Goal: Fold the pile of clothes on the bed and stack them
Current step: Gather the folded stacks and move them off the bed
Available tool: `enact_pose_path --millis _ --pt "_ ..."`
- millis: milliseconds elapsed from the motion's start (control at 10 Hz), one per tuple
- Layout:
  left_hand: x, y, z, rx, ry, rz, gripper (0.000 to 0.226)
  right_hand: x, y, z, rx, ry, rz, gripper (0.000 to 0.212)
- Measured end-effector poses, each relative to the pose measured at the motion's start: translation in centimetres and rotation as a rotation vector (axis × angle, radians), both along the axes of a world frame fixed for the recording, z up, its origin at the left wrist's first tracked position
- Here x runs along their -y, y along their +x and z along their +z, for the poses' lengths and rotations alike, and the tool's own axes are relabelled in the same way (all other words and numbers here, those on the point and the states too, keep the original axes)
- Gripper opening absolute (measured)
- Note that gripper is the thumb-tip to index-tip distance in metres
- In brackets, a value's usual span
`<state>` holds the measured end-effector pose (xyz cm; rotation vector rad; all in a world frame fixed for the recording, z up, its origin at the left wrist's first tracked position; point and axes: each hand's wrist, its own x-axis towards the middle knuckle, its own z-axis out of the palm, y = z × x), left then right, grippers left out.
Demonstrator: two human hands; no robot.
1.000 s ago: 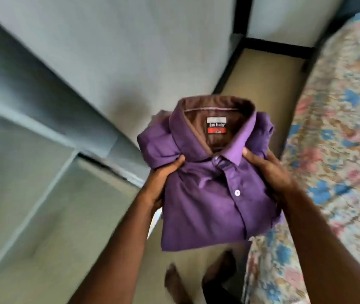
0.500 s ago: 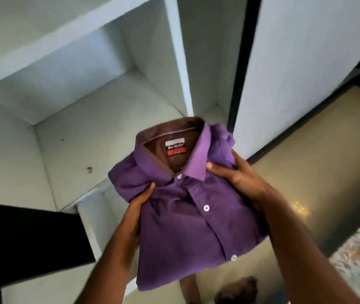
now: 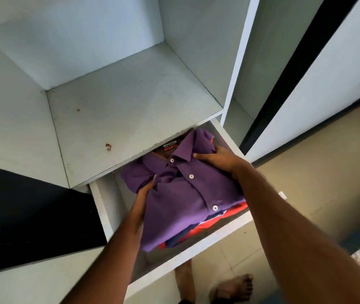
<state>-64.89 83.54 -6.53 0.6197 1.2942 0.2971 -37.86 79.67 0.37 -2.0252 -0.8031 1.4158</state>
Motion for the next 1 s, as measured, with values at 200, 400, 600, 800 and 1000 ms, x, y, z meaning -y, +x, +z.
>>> enact_pose_path --millis 200,400,600,800,1000 --pt "0.7 2.7 -1.0 -0.019 -0.008 -0.089 0.035 -0.6 -0.4 -4.3 0.346 -0.042 -0.003 0.100" --pt "1.6 3.7 -3.3 -0.354 0.203 -0.053 0.105 3.0 -3.4 -4.3 0.746 -0.019 -0.062 0.076" --pt "2.7 1.1 -2.8 -0.358 0.710 0.154 0.119 6.0 -4.9 -4.3 0.810 0.300 -0.036 0.065" --pt "3.2 1.4 -4.4 -0.453 0.922 -0.585 0.150 5.8 -6.0 -6.5 0.710 0.082 0.331 0.089" --pt "2.3 5.3 -3.2 -0.778 0.909 -0.724 0.145 6.0 -5.8 -7.4 0.715 0.026 0.352 0.087"
